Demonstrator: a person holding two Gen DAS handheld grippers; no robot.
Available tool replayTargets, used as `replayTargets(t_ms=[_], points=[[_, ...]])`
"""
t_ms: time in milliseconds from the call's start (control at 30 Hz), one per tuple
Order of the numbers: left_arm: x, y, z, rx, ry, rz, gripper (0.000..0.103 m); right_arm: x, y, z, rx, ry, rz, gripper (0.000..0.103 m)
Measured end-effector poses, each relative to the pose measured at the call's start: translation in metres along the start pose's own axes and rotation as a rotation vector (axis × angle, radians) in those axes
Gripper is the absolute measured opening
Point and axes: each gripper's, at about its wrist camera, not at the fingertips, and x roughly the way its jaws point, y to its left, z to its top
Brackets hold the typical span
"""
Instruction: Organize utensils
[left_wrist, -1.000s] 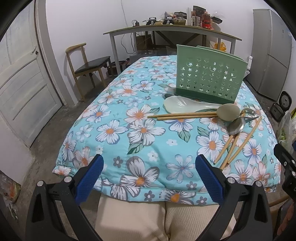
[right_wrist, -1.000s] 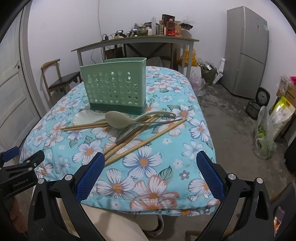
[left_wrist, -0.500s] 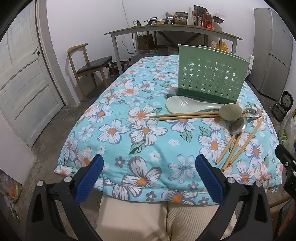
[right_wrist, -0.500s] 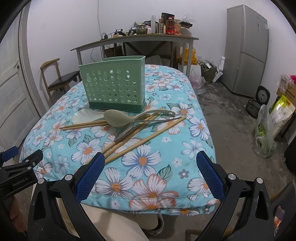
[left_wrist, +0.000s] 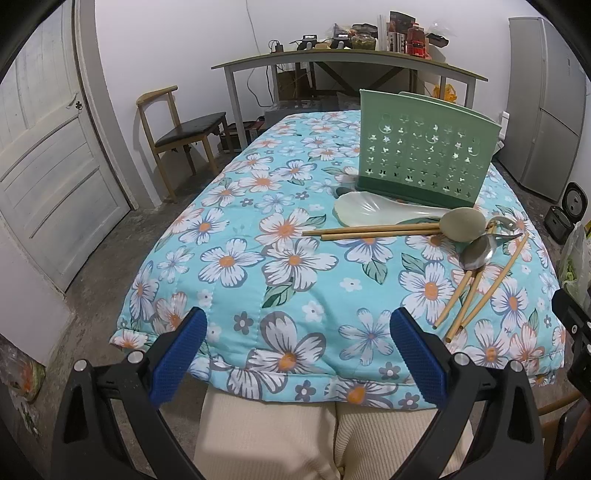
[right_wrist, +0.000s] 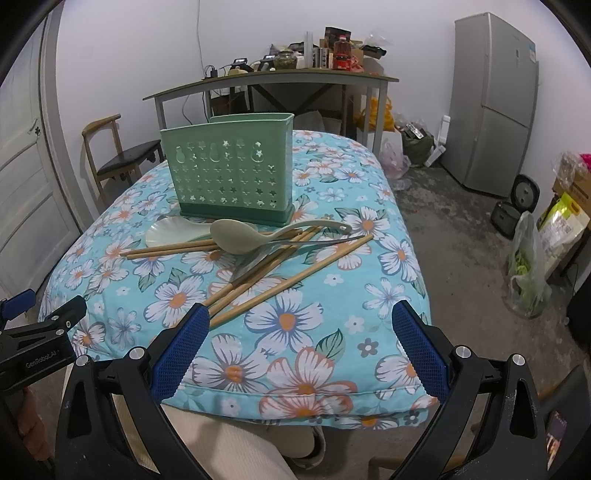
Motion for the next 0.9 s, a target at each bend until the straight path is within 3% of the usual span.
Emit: replayTargets(t_ms=[900], points=[[0.0013, 0.0023, 0.0079, -0.003, 0.001, 0.006, 0.097, 0.0018, 0.0007, 0.0045, 0.004, -0.003, 0.008, 0.095]])
